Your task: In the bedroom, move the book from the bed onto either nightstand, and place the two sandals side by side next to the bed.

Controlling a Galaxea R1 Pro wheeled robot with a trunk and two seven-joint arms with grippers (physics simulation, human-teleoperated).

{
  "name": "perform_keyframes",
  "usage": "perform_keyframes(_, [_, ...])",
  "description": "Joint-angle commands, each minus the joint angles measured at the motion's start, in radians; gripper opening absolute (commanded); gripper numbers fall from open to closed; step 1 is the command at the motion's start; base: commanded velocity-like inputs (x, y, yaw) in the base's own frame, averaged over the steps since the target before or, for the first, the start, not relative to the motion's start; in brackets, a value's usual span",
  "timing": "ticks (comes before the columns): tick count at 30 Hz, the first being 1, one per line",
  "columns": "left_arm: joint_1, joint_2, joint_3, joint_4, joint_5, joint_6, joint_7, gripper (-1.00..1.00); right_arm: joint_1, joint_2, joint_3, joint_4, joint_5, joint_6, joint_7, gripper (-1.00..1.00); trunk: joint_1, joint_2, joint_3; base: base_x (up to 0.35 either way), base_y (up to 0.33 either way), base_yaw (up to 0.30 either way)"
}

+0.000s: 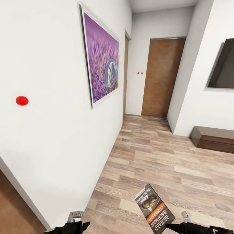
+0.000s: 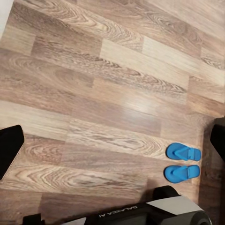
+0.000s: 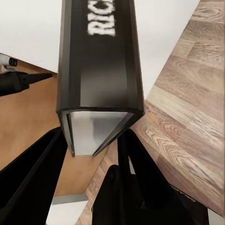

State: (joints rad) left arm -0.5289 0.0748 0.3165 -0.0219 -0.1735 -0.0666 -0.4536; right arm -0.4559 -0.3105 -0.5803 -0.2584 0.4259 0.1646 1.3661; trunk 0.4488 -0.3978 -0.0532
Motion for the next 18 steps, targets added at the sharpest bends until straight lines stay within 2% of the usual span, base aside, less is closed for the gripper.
perform_keyframes(1, [-0.001,0.000,0.007,0.001,-0.011,-0.005,-0.002,1.00,-0.001,0.001,-0.010,-0.001,0.007,0.010,0.005,-1.00,0.001,-0.002,-0.002,0.319,0.050,0.000])
perform_keyframes(6, [-0.001,0.000,0.007,0.001,-0.011,-0.005,-0.002,1.00,-0.001,0.001,-0.010,-0.001,0.007,0.010,0.005,-1.00,0.001,-0.002,-0.002,0.252,0.096,0.000])
perform_keyframes(13, [-0.001,0.000,0.007,0.002,-0.011,-0.005,-0.002,1.00,-0.001,0.001,-0.010,-0.001,0.007,0.010,0.005,-1.00,0.001,-0.002,-0.002,0.067,0.013,0.000])
perform_keyframes(18, [-0.001,0.000,0.007,0.001,-0.011,-0.006,-0.001,1.00,-0.001,0.001,-0.010,-0.001,0.007,0.010,0.005,-1.00,0.001,-0.002,-0.002,0.270,0.001,0.000])
